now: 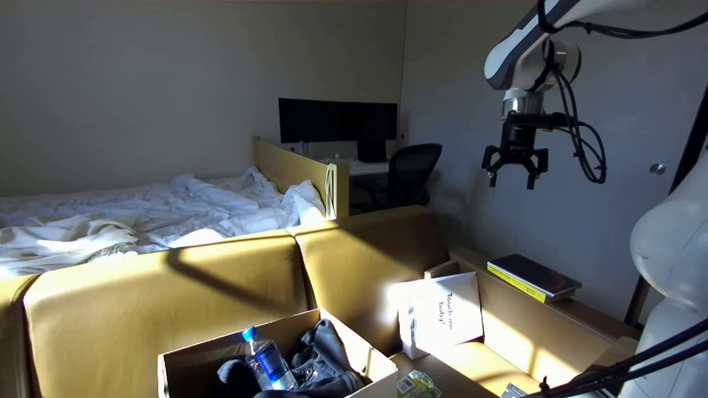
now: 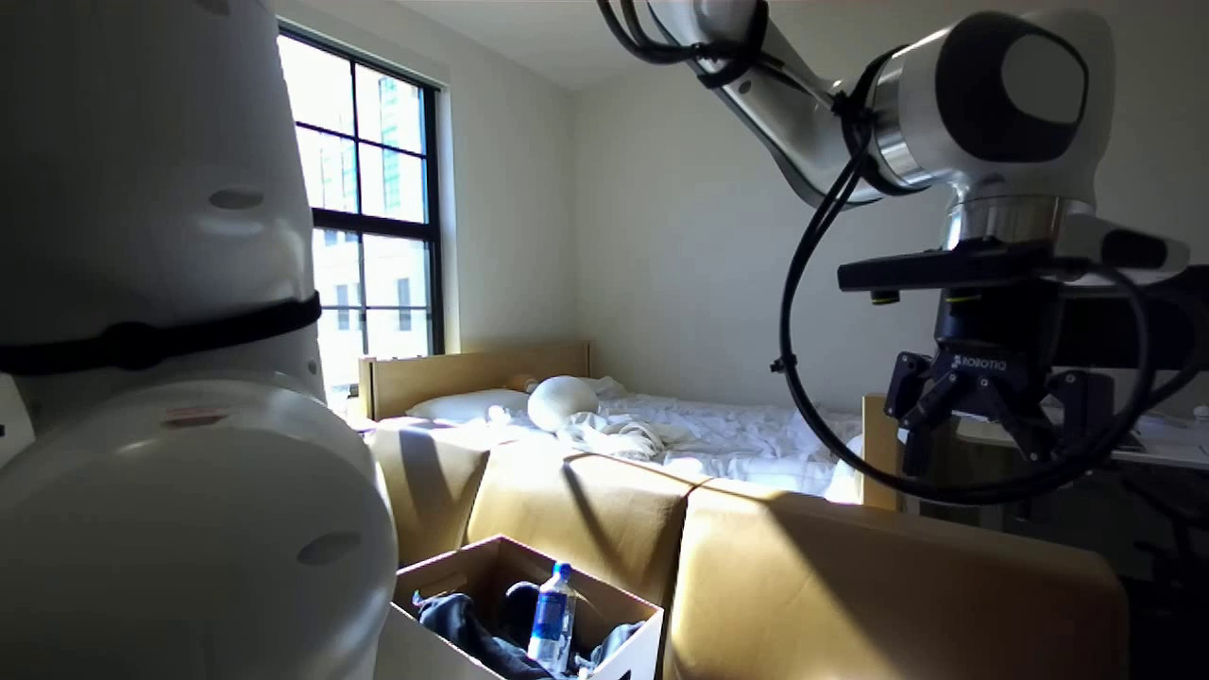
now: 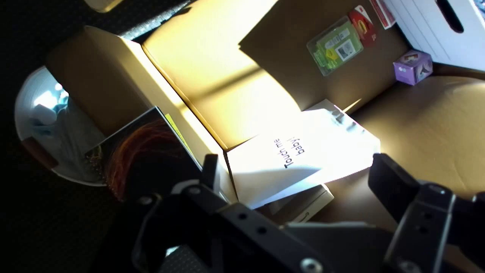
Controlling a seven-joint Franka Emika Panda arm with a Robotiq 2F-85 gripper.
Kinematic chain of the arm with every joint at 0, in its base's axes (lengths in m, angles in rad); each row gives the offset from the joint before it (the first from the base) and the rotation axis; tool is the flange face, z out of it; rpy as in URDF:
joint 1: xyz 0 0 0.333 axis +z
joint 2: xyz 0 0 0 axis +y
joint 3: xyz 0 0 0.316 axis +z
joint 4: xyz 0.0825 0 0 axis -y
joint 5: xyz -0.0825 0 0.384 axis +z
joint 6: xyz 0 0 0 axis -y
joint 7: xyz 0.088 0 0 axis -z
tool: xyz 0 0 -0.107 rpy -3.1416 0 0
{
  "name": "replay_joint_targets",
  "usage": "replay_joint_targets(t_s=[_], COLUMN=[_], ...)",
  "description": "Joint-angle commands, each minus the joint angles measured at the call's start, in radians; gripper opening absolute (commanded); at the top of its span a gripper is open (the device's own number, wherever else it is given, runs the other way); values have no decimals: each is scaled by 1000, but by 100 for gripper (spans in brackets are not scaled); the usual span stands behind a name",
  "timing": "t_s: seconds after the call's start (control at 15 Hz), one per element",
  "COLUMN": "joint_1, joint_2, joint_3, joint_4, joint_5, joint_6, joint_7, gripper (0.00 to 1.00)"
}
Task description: Pick up the white book from the sofa and put it in the box
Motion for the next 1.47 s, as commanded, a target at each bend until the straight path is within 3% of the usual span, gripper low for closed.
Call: replay_joint_targets(t_s=[0.0,0.13,0.33,0.6,0.8,0.93,1.07,1.13,1.27,1.33,1.4], joint_1=[5,6,42,51,15,-7,-8,1,-9,12,13], joint_2=[150,240,368,507,572,597,525,594,578,609,654], joint_3=[32,36,26,42,51,36,32,28,24,30,29], joint_4=[19,34,69,156,196,203,123,188,177,194,245], joint_5=[62,29,-44,96,220,288,351,299,325,351,353], joint_6=[224,350,413,286,230,263,328,288,302,381,377], joint_7=[177,287,486,584,593,609,619,591,591,655,701], gripper=[100,100,100,100,100,100,100,100,100,100,100])
